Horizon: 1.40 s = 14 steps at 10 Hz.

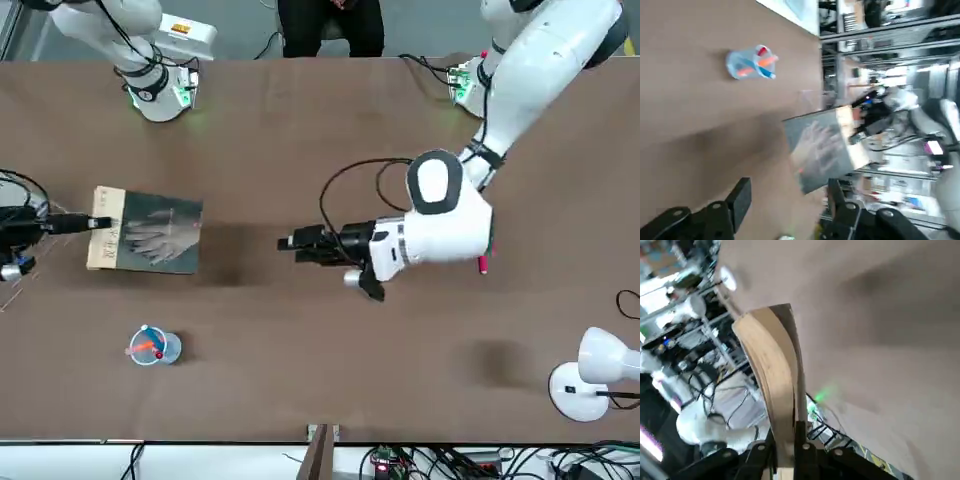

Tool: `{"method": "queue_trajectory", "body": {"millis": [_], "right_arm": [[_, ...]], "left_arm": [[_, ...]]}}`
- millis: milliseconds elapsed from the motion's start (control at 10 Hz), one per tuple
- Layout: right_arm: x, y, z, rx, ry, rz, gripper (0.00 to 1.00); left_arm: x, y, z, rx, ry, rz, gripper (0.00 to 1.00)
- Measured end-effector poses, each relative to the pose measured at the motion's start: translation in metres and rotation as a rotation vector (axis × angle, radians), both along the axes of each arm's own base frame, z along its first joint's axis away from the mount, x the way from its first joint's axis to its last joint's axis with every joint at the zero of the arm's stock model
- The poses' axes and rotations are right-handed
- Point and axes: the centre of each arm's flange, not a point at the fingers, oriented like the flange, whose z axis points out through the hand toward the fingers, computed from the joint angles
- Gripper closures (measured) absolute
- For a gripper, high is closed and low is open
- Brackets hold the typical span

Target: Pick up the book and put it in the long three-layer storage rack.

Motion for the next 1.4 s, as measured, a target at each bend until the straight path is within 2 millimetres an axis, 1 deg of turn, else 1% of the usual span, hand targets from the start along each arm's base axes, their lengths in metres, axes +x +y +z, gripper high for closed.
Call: {"method": "queue_trajectory", "body": {"millis": [200, 500, 700, 800, 900, 1100, 1200, 1400], "right_arm": [[-0.004, -0.022, 0.0, -0.06, 0.087, -0.058, 0.85], [-0.014, -0.053, -0.003, -0.151, 0.2, -0.126, 0.85], [-0.016, -0.069, 0.004, -0.226, 0.252, -0.151, 0.85], [-0.016, -0.074, 0.012, -0.263, 0.27, -0.156, 0.85], [-0.016, -0.078, 0.02, -0.306, 0.281, -0.145, 0.85], [-0.018, -0.086, 0.039, -0.372, 0.303, -0.123, 0.85], [-0.021, -0.094, 0.045, -0.394, 0.313, -0.122, 0.85], [-0.032, -0.118, 0.048, -0.446, 0.342, -0.131, 0.85]], "left_arm": [[-0.004, 0.006, 0.017, 0.152, -0.044, -0.033, 0.37], [-0.018, 0.006, 0.036, 0.395, -0.078, -0.059, 0.37], [-0.026, 0.011, 0.045, 0.509, -0.07, -0.062, 0.35], [-0.027, 0.018, 0.047, 0.556, -0.067, -0.067, 0.35], [-0.024, 0.03, 0.048, 0.606, -0.074, -0.074, 0.3], [-0.015, 0.06, 0.049, 0.71, -0.098, -0.072, 0.07], [-0.01, 0.074, 0.051, 0.742, -0.099, -0.066, 0.02], [-0.003, 0.1, 0.056, 0.778, -0.085, -0.051, 0.0]]}}
